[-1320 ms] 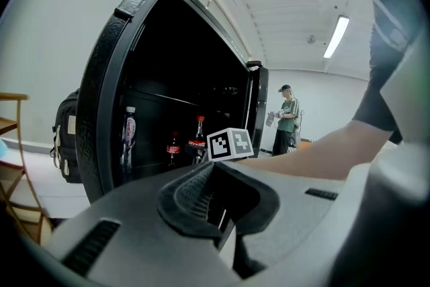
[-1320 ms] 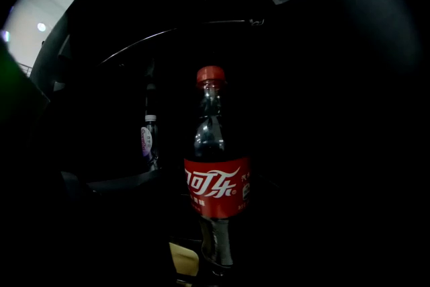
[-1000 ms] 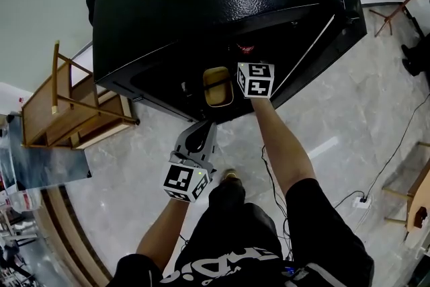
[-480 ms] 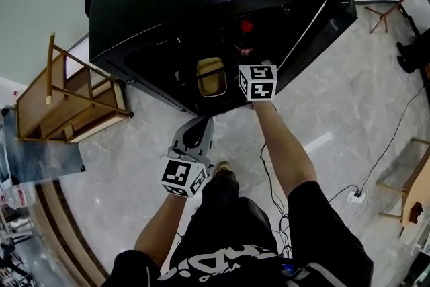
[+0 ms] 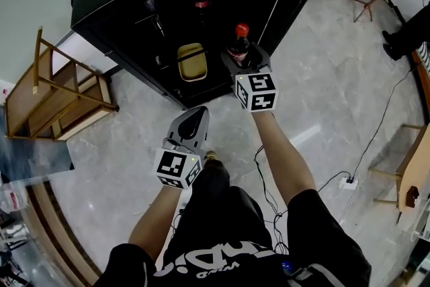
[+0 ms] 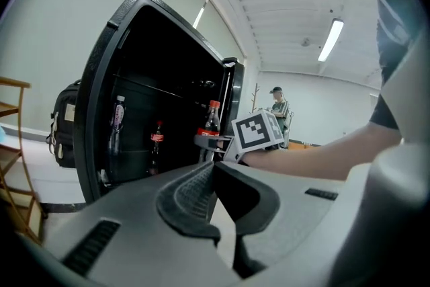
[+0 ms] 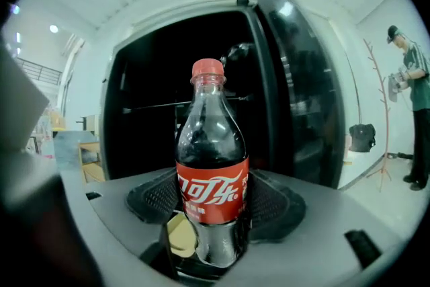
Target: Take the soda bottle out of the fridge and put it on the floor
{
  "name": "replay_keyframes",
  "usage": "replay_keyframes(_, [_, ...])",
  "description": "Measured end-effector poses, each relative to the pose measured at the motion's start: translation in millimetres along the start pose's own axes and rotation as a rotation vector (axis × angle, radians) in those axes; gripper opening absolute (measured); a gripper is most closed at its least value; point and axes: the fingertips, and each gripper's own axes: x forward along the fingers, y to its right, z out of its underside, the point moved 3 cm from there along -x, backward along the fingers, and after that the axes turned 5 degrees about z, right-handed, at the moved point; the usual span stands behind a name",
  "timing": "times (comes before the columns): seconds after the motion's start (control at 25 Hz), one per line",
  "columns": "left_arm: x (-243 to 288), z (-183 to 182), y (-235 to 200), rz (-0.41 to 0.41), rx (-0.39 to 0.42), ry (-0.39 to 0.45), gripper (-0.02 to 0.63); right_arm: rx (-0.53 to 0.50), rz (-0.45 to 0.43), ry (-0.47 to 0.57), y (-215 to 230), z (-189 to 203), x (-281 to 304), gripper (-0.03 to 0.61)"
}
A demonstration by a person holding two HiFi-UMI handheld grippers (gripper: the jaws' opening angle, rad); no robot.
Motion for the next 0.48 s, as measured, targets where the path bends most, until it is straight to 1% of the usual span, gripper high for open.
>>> replay_keyframes(0.24, [10, 20, 32, 0.053, 0.008, 0.006, 0.006, 0.003, 0.006, 0.002, 20, 17, -47, 0.316])
replay_keyframes(0.48, [34, 50, 53, 0.124, 0.029, 0.014, 0.006, -0.008, 0.050, 0.006, 54, 46, -80, 0.316])
